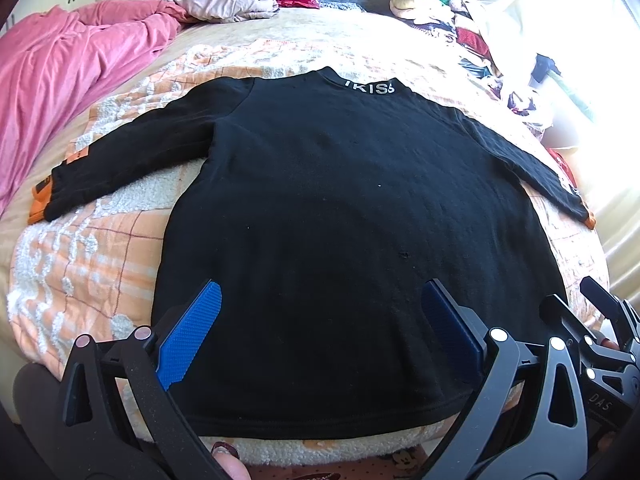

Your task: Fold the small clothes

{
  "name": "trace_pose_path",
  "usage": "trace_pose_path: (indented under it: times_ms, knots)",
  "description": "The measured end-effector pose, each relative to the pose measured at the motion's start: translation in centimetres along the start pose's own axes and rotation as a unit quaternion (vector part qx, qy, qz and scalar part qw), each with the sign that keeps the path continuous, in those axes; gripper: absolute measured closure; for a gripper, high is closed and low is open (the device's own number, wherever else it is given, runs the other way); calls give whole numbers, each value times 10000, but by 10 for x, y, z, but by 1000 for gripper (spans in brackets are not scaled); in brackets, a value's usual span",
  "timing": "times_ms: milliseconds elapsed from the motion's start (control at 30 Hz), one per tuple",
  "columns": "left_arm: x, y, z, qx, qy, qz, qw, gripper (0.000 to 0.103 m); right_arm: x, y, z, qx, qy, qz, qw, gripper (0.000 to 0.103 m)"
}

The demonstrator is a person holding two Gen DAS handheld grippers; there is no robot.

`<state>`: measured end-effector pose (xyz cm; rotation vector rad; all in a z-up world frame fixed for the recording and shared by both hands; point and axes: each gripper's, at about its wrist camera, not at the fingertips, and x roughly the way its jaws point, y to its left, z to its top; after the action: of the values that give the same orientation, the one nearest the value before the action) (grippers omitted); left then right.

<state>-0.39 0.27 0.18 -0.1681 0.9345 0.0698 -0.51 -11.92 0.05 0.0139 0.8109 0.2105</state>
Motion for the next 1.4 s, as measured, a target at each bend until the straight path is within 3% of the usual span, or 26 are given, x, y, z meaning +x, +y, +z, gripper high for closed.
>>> trace_pose_path:
  times_ms: [1000,1400]
  knots:
    - [6,0,0,-30,70,4,10000,9,8,-3,-1,53,97,-1,9999,4]
    - [23,-5,8,-58,183,34,9998,9,19,-16,22,165,61,70,9998,4]
